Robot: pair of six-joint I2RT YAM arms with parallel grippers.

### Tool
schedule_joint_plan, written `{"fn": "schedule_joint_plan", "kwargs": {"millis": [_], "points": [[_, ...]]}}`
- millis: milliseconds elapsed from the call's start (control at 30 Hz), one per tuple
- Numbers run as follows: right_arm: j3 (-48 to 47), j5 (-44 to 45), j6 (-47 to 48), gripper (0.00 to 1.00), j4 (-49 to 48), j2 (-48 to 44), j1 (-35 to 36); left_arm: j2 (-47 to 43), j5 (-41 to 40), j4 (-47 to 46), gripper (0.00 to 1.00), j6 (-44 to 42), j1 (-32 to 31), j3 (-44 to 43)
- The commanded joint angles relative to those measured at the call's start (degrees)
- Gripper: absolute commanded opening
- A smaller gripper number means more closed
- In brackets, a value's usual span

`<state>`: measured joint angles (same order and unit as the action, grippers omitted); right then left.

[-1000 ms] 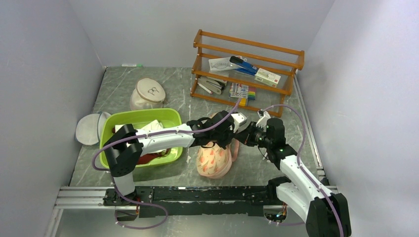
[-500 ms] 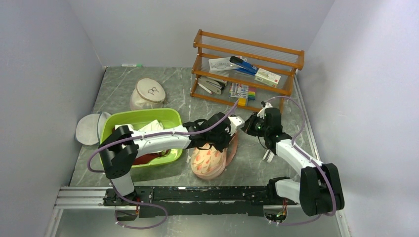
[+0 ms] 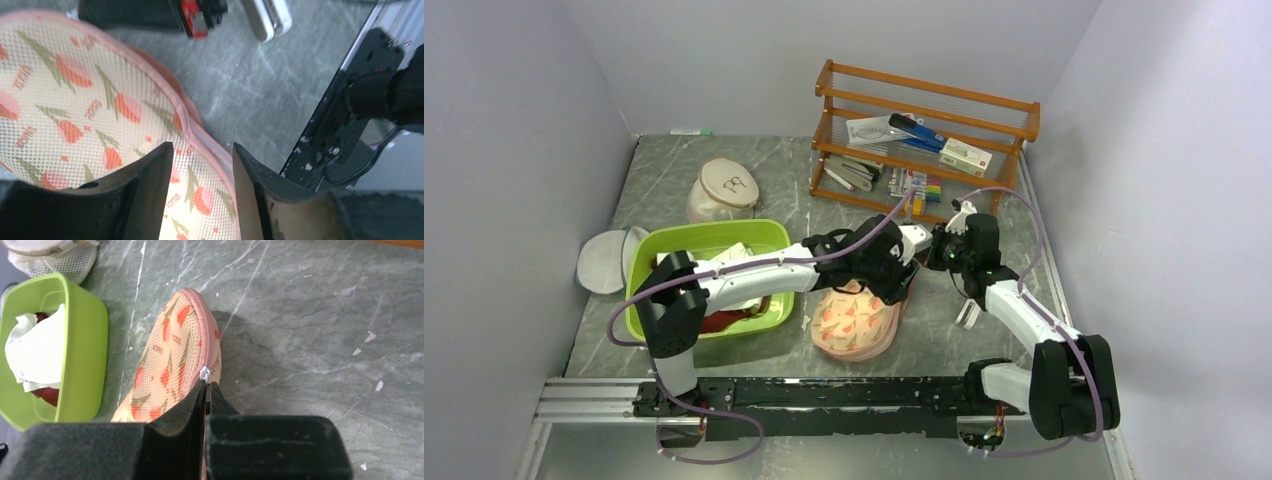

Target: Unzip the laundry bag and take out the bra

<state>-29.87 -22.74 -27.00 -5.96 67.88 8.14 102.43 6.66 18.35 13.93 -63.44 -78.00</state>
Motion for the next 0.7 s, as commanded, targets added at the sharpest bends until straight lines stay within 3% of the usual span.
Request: {"fn": "schedule_joint_plan", "kwargs": {"millis": [0,200,333,533,667], "points": [[1.52,-3.06,0.96,0.0,2.1,-2.53,-0.49,1.42,1.48,1.22,0.62,-0.74,0.64,-6.03],[1.92,-5.62,-1.23,0.0,3.72,-3.99,-0.46,6.72,0.66,0.75,0.75,0.13,5.5,-9.44],[1.84,-7.05,-2.34,0.0,3.56,-4.02,-0.45,11.02,3.71,0.82,0.75,-0.34,7.52,-11.92],[1.75,-6.25,-2.15,0.0,4.94,-5.44,-0.45,14.43,5.82,1.12,0.62,-0.84,7.53,-15.29],[0.73,-5.68,-1.47,0.0,6.03,-4.77,-0.41,14.15,5.0,2.05,0.4,-1.65,7.58,-15.78]]}}
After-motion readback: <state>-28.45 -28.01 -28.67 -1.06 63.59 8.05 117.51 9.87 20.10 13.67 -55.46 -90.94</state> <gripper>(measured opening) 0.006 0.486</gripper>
